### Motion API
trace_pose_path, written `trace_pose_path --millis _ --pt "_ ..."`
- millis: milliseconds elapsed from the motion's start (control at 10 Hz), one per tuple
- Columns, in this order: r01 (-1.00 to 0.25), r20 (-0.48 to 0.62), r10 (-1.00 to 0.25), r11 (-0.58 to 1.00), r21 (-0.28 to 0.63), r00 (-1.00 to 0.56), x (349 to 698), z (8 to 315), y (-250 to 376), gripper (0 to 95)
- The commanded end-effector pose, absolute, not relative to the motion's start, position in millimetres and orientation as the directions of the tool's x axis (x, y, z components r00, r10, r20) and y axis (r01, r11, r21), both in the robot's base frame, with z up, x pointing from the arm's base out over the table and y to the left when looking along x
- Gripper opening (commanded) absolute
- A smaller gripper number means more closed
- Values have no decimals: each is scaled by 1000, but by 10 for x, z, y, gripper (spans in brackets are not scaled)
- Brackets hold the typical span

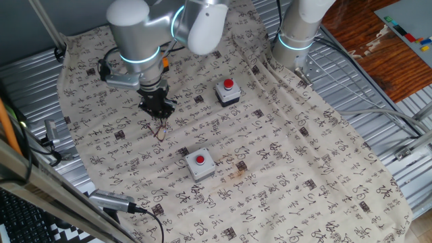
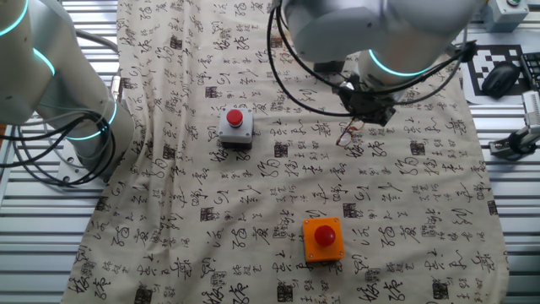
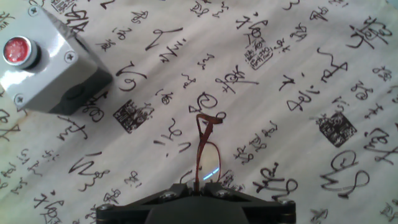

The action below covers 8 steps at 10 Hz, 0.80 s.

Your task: Unfold the leg of the glasses (with one hand)

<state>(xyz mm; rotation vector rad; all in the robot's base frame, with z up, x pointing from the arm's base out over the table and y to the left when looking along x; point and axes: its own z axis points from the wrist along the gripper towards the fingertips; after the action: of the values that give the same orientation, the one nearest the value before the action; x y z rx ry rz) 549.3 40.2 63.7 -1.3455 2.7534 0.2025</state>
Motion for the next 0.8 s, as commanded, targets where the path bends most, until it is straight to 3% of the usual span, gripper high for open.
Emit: trace_pose_path --millis 100,200,300,800 --pt "-786 -122 -776 613 81 -618 5488 633 396 0" --pt "-782 -121 -773 618 80 -623 5491 627 396 0" --pt "-785 -122 -775 615 80 -620 5497 613 395 190" --pt "-785 -118 -777 614 74 -619 5521 555 402 190"
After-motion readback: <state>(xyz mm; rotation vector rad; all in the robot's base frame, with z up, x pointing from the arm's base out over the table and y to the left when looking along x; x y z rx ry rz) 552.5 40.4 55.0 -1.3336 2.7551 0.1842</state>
